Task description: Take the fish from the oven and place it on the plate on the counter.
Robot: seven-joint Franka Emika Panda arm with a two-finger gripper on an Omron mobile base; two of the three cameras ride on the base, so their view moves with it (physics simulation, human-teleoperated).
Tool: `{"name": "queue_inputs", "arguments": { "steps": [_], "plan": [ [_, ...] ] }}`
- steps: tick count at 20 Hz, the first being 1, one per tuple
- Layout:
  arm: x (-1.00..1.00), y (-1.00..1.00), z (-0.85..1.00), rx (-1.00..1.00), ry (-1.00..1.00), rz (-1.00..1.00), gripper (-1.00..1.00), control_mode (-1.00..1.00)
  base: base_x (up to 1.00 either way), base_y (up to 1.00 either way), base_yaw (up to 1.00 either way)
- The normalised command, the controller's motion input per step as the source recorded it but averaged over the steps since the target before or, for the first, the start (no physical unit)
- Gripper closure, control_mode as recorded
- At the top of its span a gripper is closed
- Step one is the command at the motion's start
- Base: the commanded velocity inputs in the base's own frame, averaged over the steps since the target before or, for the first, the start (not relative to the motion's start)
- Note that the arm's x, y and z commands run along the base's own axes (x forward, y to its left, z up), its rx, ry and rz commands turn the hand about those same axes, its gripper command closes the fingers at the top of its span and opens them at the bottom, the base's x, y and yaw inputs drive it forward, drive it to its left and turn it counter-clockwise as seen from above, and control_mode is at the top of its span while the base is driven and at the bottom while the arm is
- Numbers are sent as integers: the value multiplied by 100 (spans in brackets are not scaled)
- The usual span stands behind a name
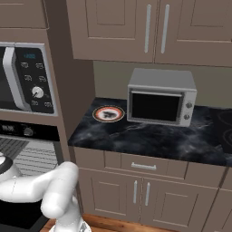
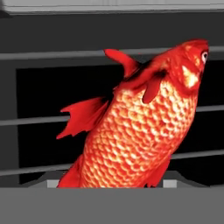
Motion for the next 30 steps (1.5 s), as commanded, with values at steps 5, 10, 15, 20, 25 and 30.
{"name": "queue_inputs", "arguments": {
  "steps": [5, 10, 15, 20, 25, 30],
  "plan": [
    [-43, -24, 8, 0, -22, 5, 100, -100, 0, 0, 0],
    [-34, -15, 37, 0, -11, 5, 100, -100, 0, 0, 0],
    [-22, -33, 79, 4, 0, 6, 100, -100, 0, 0, 0],
    [-41, -56, 85, 8, 0, 4, 100, -100, 0, 0, 0],
    [-45, -69, 83, 10, 0, 4, 100, -100, 0, 0, 0],
    [-17, -99, 94, 15, -15, 4, 100, -100, 0, 0, 0]
  ]
}}
